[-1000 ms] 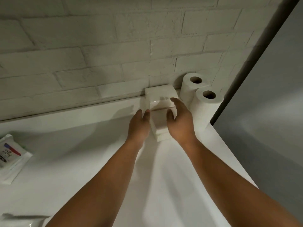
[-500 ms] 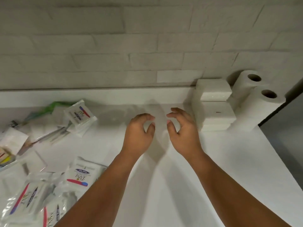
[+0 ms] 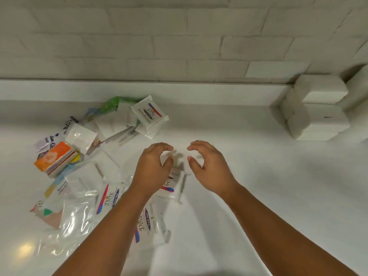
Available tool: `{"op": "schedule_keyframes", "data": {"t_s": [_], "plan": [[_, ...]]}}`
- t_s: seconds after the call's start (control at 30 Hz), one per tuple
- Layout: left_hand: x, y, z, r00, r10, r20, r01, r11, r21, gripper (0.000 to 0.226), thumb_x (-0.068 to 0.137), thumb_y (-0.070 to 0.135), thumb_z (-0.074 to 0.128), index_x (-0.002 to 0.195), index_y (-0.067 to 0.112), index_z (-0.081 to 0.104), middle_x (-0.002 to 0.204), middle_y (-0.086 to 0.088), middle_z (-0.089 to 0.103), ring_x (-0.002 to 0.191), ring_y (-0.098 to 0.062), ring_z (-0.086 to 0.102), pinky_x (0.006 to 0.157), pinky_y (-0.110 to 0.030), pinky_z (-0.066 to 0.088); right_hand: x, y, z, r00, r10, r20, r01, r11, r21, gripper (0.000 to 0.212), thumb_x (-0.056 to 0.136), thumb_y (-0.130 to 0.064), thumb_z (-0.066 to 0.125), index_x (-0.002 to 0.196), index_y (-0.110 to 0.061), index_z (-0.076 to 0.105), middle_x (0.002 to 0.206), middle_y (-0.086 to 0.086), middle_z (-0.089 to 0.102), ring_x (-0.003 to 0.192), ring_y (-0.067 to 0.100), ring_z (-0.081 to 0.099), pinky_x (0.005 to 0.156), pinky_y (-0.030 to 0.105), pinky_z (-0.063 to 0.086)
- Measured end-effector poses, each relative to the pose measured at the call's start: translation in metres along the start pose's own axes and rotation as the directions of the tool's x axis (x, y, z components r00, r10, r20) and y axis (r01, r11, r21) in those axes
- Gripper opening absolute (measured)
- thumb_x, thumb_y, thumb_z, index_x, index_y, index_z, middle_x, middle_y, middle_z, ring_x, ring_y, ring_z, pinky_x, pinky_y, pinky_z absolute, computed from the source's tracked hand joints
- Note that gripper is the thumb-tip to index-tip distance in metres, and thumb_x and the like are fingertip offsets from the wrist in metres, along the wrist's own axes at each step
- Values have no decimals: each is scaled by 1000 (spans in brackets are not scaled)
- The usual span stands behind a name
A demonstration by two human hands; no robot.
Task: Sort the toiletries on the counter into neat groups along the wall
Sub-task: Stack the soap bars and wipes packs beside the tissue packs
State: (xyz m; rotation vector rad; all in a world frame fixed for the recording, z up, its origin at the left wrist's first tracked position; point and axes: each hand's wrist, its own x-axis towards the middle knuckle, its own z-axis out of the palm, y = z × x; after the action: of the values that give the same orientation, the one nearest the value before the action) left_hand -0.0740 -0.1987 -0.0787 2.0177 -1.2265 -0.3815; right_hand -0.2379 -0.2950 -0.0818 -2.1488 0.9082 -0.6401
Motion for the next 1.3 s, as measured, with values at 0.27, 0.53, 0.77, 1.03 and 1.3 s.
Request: {"op": "schedule_keyframes", "data": {"t_s": [0.27,0.53,0.77,1.03,1.3], "plan": [[-17,-64,-30,961,-100,257,72,991,116,41,86,28,74,124,21,63,126,2,61,116,-22,55,101,-35,46,-21,-10,63,969,154,194,-120,977,-179,48,84,-34,70,129,-19,59,133,-3,56,119,18,54,105,32,42],[-20,-71,-38,915,-65,398,3,988,154,63,86,36,74,141,21,46,122,-1,66,111,-22,61,87,-25,44,-14,-25,80,901,319,293,-237,929,-284,74,75,-49,76,138,-23,47,121,1,61,113,23,51,96,39,46],[-10,-54,-34,904,80,419,-95,995,15,56,89,26,72,138,34,46,120,1,63,110,-16,58,88,-23,44,-16,-31,63,850,440,290,-395,896,-203,61,69,-44,82,121,-25,55,106,-4,66,93,17,64,86,39,56],[-5,-28,-14,943,143,300,-92,980,-177,68,87,22,75,144,35,39,140,9,47,128,-11,45,105,-24,41,-25,-22,33,815,572,91,-579,794,186,26,80,-28,76,100,-19,63,95,-4,71,86,14,69,79,36,59],[-8,-4,19,879,-214,426,416,782,-465,52,90,31,72,136,23,50,120,4,68,102,-17,69,93,-38,56,-32,-10,-1,776,615,141,-455,392,800,27,88,-1,65,115,-6,65,108,18,72,97,34,72,83,50,58]]}}
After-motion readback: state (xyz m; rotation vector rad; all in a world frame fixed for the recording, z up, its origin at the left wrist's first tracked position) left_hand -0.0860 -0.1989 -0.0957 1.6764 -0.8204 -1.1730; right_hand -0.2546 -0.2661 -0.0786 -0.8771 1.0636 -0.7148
